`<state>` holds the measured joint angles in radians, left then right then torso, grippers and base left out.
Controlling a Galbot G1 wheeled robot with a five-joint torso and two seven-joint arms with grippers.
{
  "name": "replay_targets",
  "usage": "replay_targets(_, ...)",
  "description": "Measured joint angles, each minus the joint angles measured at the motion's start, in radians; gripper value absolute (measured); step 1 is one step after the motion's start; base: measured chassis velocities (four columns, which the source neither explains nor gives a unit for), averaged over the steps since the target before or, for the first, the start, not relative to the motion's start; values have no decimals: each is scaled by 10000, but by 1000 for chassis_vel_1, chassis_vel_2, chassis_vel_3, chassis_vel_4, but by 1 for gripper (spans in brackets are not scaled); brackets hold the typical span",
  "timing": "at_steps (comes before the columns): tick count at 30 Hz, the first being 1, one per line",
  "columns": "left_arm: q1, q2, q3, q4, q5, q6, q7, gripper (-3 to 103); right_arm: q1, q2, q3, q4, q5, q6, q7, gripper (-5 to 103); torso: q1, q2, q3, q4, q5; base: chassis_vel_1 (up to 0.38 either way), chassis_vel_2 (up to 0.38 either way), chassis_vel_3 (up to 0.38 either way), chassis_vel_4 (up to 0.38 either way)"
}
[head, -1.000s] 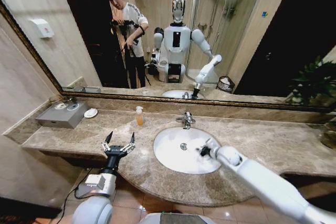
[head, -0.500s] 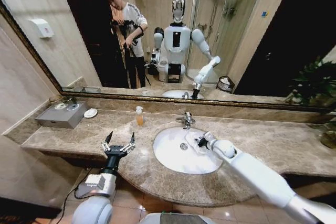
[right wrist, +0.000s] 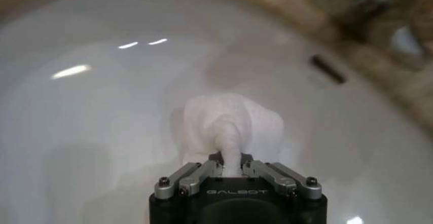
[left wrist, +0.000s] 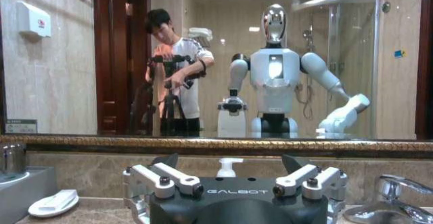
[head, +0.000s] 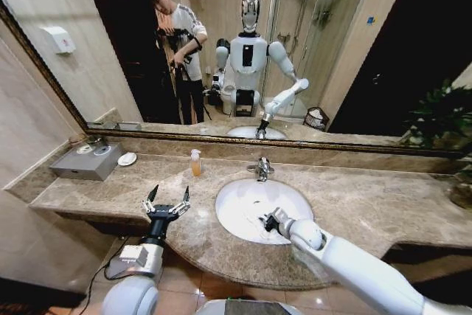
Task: Pick up the towel from the sink counter and wipe the mirror surface.
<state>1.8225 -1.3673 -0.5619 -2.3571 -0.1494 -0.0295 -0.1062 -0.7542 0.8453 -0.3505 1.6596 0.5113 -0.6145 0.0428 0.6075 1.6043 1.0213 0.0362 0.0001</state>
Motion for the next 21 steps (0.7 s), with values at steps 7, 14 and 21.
replay_targets(7, 0, 0, 0, 0, 0, 0, 0, 100, 495, 952, 455, -1488, -577, 361, -223, 11, 2, -1, 1, -1, -2, 0, 0, 0, 0)
replay_targets(14, 0, 0, 1, 0, 0, 0, 1, 100, -272, 659, -115, -243, -588, 343, -54, 11, 1, 0, 0, -5, -4, 0, 0, 0, 0)
replay_targets(21, -1, 0, 1, 0, 0, 0, 1, 100, -239, 430, -689, 640, -345, 141, 143, 11, -2, 0, 0, -6, -5, 0, 0, 0, 0)
